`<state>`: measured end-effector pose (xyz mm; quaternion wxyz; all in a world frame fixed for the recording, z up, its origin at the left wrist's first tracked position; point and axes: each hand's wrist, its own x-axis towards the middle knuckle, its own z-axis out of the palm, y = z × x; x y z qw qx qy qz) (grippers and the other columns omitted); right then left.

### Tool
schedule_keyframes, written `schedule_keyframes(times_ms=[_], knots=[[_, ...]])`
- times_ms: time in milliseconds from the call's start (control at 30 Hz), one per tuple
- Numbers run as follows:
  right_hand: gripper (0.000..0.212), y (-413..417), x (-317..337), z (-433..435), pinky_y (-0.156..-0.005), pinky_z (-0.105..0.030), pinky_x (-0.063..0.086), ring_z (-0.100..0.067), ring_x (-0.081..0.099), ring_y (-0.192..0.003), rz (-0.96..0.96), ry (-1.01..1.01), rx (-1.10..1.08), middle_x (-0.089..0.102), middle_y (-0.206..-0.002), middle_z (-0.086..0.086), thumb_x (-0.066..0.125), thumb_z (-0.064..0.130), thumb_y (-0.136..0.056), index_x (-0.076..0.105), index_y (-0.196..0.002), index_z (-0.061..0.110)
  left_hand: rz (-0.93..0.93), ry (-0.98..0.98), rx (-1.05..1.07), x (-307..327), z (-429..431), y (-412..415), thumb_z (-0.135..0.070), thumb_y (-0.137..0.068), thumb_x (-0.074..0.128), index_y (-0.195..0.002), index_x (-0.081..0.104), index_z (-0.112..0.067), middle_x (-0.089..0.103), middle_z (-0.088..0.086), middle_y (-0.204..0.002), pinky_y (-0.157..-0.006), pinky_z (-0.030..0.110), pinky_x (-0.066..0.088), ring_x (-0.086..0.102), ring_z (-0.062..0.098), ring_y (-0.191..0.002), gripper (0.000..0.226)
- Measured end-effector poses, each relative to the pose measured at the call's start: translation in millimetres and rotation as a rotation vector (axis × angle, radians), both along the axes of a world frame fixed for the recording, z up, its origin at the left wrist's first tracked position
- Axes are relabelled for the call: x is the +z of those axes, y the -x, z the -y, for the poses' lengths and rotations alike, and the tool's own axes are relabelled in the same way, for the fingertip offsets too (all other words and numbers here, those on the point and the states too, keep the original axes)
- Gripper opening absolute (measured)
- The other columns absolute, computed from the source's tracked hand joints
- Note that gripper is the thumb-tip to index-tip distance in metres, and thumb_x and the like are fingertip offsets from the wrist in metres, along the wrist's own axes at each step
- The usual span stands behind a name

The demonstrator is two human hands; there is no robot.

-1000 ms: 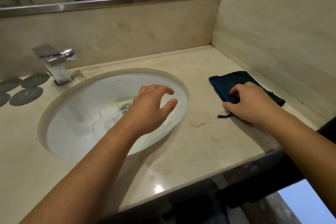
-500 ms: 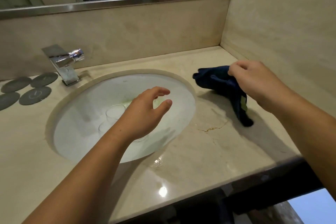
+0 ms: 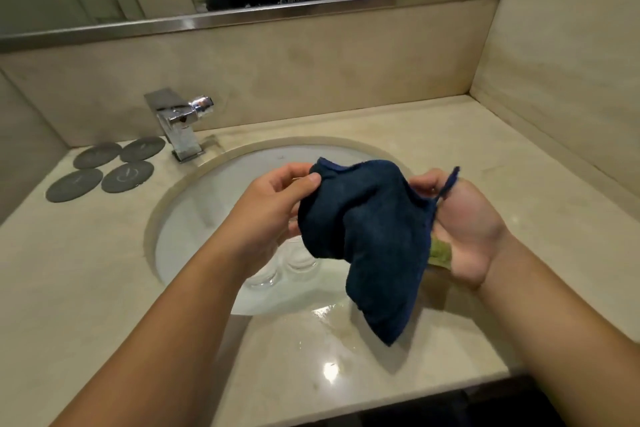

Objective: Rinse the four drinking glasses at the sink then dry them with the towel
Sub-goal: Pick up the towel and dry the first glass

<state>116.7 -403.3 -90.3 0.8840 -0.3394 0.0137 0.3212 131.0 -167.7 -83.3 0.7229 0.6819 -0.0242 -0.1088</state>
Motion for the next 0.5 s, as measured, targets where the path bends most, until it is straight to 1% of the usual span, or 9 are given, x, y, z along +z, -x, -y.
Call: schedule_keyframes(times_ms=[100,200,267,300,333,367,400,467,500], knots=[[0.048,5.6,-2.9,-10.3,-0.105,-0.045,0.054,-0.038,0.069,-0.119,-0.029,-0.032,0.175,0.069,-0.130,-0.024,0.061,0.015,-0.089,0.064,-0.133,-0.002,0.034,0.025,0.052,10.4,1.5,-7.3,-0.019,-0.105,0.058,-0.123,0.070,-0.013,0.077,0.010,-0.116,-0.082,0.034,0.059,0.072,0.021,-0.100,0.022],[0.044,6.3,-3.1,-23.1,-0.111,-0.045,0.050,-0.037,0.067,-0.122,-0.036,0.053,0.235,0.067,-0.133,-0.024,0.054,0.010,-0.095,0.065,-0.134,-0.005,0.111,-0.075,0.034,22.0,7.5,-13.5,-0.021,-0.104,0.062,-0.113,0.072,-0.017,0.079,0.007,-0.106,-0.088,0.035,0.060,0.074,0.019,-0.095,0.014],[0.040,6.8,1.6,-33.9,-0.122,-0.032,0.037,-0.022,0.058,-0.126,-0.099,-0.019,0.207,0.060,-0.135,-0.007,0.040,0.014,-0.103,0.058,-0.139,0.006,0.130,-0.136,0.023,27.8,10.2,-16.8,-0.021,-0.103,0.064,-0.112,0.072,-0.017,0.079,0.003,-0.100,-0.086,0.036,0.058,0.072,0.016,-0.090,0.013],[0.040,5.4,7.8,-37.9,-0.126,-0.023,0.023,-0.009,0.048,-0.129,-0.102,-0.060,0.172,0.049,-0.135,0.007,0.033,0.017,-0.107,0.049,-0.144,0.019,0.122,-0.155,0.023,29.7,9.9,-19.0,-0.022,-0.103,0.064,-0.113,0.072,-0.016,0.079,0.003,-0.101,-0.085,0.037,0.058,0.072,0.017,-0.090,0.014],[0.044,2.7,11.0,-37.9,-0.127,-0.020,0.013,0.001,0.036,-0.134,-0.097,-0.074,0.141,0.039,-0.137,0.016,0.027,0.019,-0.109,0.039,-0.151,0.029,0.109,-0.167,0.025,31.4,9.2,-20.7,-0.022,-0.103,0.064,-0.114,0.072,-0.015,0.079,0.003,-0.102,-0.085,0.039,0.058,0.071,0.018,-0.089,0.016],[0.051,0.7,10.8,-38.5,-0.128,-0.023,0.012,0.000,0.030,-0.140,-0.069,-0.075,0.124,0.035,-0.144,0.016,0.025,0.019,-0.109,0.031,-0.159,0.028,0.093,-0.172,0.027,33.0,7.4,-21.9,-0.023,-0.103,0.064,-0.115,0.072,-0.015,0.079,0.003,-0.102,-0.083,0.040,0.057,0.071,0.019,-0.089,0.017],[0.055,-2.1,9.2,-35.7,-0.129,-0.030,0.018,-0.009,0.033,-0.144,-0.025,-0.020,0.101,0.038,-0.152,0.005,0.028,0.019,-0.108,0.031,-0.162,0.018,0.075,-0.170,0.027,34.7,5.8,-22.5,-0.024,-0.103,0.064,-0.115,0.072,-0.016,0.078,0.003,-0.102,-0.080,0.041,0.056,0.070,0.019,-0.088,0.017],[0.054,-7.6,4.1,-24.0,-0.124,-0.042,0.032,-0.030,0.050,-0.140,-0.002,0.048,0.107,0.053,-0.151,-0.018,0.033,0.020,-0.106,0.047,-0.153,-0.001,0.043,-0.156,0.028,38.8,1.8,-22.1,-0.025,-0.103,0.063,-0.115,0.073,-0.018,0.078,0.002,-0.100,-0.074,0.038,0.054,0.067,0.021,-0.087,0.016],[0.053,-8.4,3.8,-20.5,-0.124,-0.045,0.033,-0.034,0.054,-0.139,0.004,0.056,0.101,0.056,-0.149,-0.022,0.034,0.021,-0.106,0.052,-0.149,-0.005,0.039,-0.145,0.026,41.7,0.0,-21.3,-0.024,-0.103,0.063,-0.116,0.073,-0.018,0.078,0.002,-0.099,-0.073,0.037,0.053,0.066,0.022,-0.088,0.017]])
